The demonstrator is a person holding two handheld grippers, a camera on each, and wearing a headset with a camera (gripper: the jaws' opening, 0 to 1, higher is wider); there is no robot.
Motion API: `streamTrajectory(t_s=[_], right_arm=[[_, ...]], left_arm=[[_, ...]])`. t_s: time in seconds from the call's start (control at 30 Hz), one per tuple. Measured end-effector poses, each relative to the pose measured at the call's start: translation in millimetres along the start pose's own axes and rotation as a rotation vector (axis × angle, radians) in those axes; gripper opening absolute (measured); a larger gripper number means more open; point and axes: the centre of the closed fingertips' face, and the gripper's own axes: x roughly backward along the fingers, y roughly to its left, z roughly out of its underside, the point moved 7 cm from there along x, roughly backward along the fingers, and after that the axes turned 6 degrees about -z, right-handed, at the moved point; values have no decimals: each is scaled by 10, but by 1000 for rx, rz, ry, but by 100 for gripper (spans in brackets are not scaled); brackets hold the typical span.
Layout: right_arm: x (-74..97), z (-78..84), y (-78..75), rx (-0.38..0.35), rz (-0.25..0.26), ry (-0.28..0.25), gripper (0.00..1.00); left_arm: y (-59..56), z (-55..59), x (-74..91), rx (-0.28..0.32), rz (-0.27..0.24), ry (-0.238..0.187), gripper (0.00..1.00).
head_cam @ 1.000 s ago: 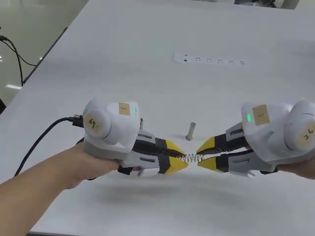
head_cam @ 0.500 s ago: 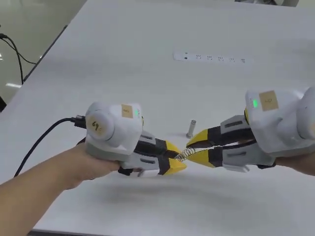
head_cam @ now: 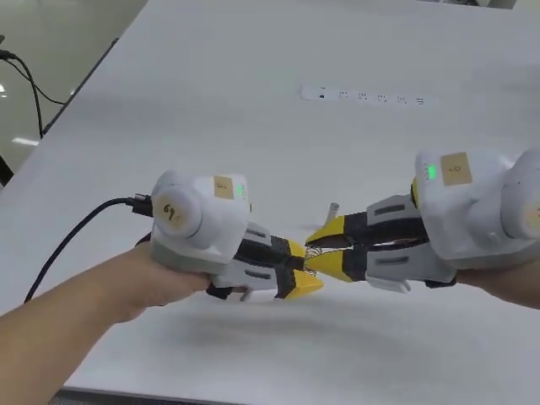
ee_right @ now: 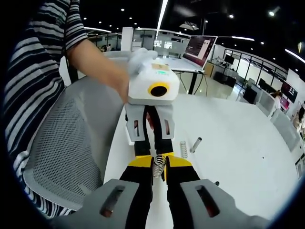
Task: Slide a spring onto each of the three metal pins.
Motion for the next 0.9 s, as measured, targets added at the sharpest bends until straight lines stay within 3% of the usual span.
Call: streamTrajectory(t_s=[0.23,0.43,0.9], right_arm=[[2,-16,-23,3,1,8,7],[-14,-36,-56,14,10,12,7],[43,15,-160,18,76,35,7]], left_arm=[[13,1,25,13,-22,8,4],[60,19,84,25,-64,19,12],[220,126,362,68,-167,38,29]])
